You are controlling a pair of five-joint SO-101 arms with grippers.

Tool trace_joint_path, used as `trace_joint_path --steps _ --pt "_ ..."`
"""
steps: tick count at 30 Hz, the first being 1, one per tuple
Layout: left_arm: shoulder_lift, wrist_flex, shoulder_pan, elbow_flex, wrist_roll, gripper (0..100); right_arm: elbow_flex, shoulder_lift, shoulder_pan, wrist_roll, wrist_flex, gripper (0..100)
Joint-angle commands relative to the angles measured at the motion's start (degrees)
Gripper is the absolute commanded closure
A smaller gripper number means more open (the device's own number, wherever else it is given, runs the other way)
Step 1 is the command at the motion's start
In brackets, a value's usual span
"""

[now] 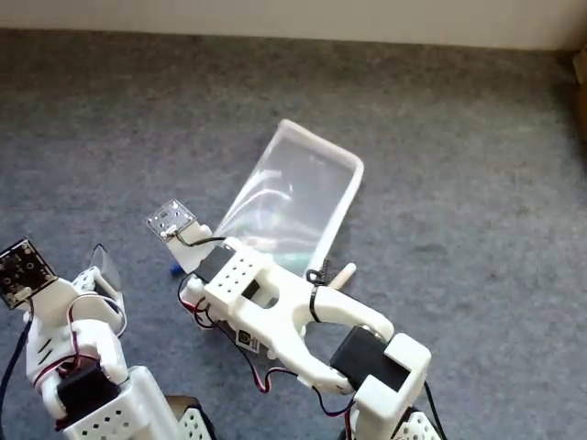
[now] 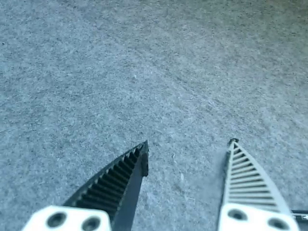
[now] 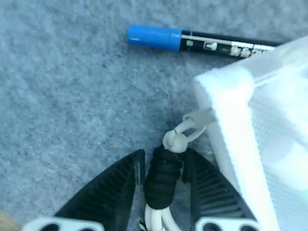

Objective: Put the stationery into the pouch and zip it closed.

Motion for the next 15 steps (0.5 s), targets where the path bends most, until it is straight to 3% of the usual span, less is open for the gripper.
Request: trace_joint_path --steps 1,15 --pt "0.04 -1.32 -0.22 -0.84 0.44 75 -2.77 -0.75 -0.13 -0.62 0.66 86.8" --pt "0.04 -1.32 -0.13 -0.84 0.44 75 -2.77 -0.75 -0.13 -0.53 3.12 90.3"
